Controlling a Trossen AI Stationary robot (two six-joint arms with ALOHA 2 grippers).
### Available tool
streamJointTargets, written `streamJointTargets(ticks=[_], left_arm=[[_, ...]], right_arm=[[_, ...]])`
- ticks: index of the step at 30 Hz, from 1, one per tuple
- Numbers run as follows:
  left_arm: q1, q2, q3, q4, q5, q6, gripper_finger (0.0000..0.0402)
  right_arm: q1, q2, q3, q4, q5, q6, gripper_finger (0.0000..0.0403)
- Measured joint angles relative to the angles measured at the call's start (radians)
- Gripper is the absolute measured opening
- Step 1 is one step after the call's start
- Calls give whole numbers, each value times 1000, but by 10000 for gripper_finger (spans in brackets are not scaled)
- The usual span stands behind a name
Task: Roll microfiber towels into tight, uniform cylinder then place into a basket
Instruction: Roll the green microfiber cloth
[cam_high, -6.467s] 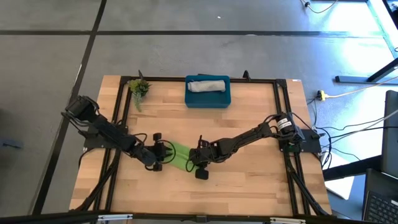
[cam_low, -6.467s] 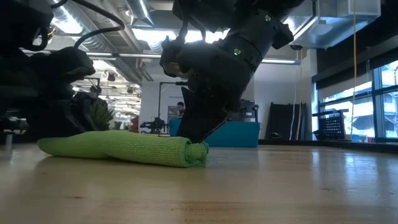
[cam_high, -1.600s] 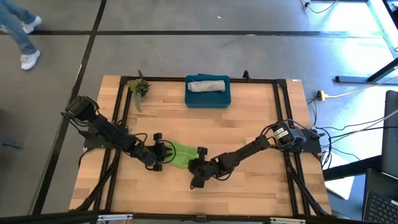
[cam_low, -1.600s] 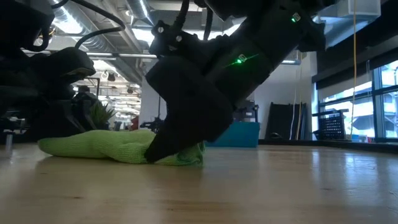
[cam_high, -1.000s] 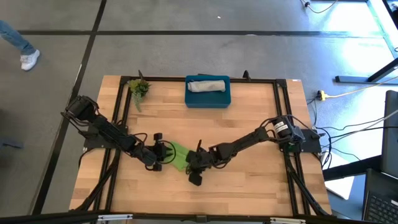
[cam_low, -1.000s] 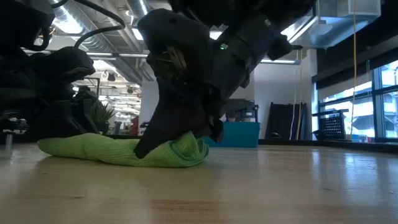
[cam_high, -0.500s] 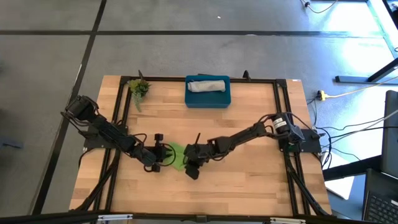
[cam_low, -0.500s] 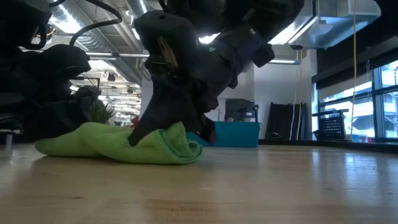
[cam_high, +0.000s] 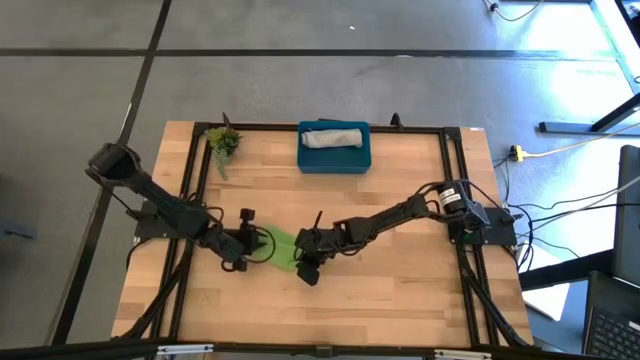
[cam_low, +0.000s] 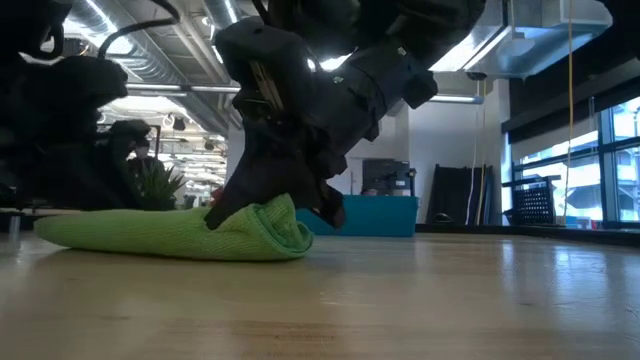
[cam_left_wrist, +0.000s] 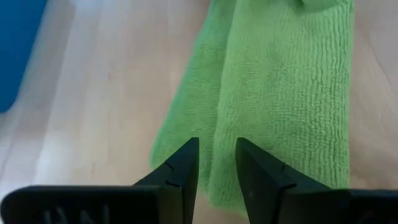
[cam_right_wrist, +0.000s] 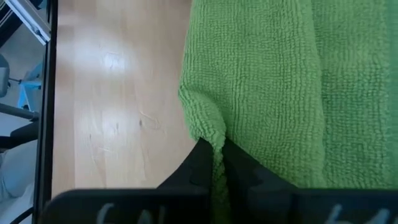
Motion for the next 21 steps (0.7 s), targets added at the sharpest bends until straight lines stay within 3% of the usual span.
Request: streamJointTargets(ticks=[10,21], left_arm=[[-90,-141,2,-111,-9,-10,96],[-193,-122,4,-104,-71,-64,96]], right_arm=[[-24,0,0,3,-47,31,14],[-86,-2,1,93,-126,32,14]])
